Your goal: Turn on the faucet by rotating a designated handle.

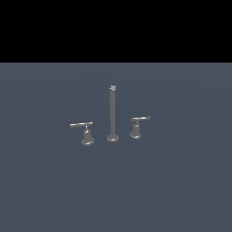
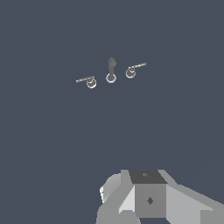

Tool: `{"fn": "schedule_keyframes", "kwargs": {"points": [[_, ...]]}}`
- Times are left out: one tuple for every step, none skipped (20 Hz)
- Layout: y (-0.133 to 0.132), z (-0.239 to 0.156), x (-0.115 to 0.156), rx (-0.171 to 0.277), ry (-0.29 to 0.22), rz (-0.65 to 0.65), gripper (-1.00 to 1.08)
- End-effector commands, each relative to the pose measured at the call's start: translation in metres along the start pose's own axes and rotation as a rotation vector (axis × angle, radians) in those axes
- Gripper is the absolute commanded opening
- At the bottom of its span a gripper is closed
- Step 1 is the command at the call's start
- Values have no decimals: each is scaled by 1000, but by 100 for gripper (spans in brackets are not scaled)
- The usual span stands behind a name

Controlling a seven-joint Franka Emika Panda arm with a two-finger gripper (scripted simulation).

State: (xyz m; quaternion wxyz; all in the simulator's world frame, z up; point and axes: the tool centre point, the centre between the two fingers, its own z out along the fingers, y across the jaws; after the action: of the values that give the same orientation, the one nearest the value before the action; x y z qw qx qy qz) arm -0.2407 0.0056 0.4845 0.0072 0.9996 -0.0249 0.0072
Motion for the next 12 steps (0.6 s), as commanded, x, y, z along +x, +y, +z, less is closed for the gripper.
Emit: {"fn": "schedule_keyframes", "kwargs": {"points": [[-2, 9, 6, 0, -1, 27, -100], [-3, 13, 9, 0, -1, 41, -100], [-4, 17, 12, 0, -2, 56, -100], [-6, 22, 16, 1, -2, 72, -100], [-7, 28, 20, 1, -2, 90, -100], [-8, 34, 24, 1, -3, 108, -100], [-9, 40, 29, 1, -3, 128, -100], [-10, 46, 34, 1, -3, 149, -100], [-11, 53, 39, 1, -4, 171, -100], [-12, 60, 44, 2, -4, 194, -100], [-13, 68, 49, 2, -4, 218, -100], [-14, 75, 55, 2, -5, 242, -100]]}}
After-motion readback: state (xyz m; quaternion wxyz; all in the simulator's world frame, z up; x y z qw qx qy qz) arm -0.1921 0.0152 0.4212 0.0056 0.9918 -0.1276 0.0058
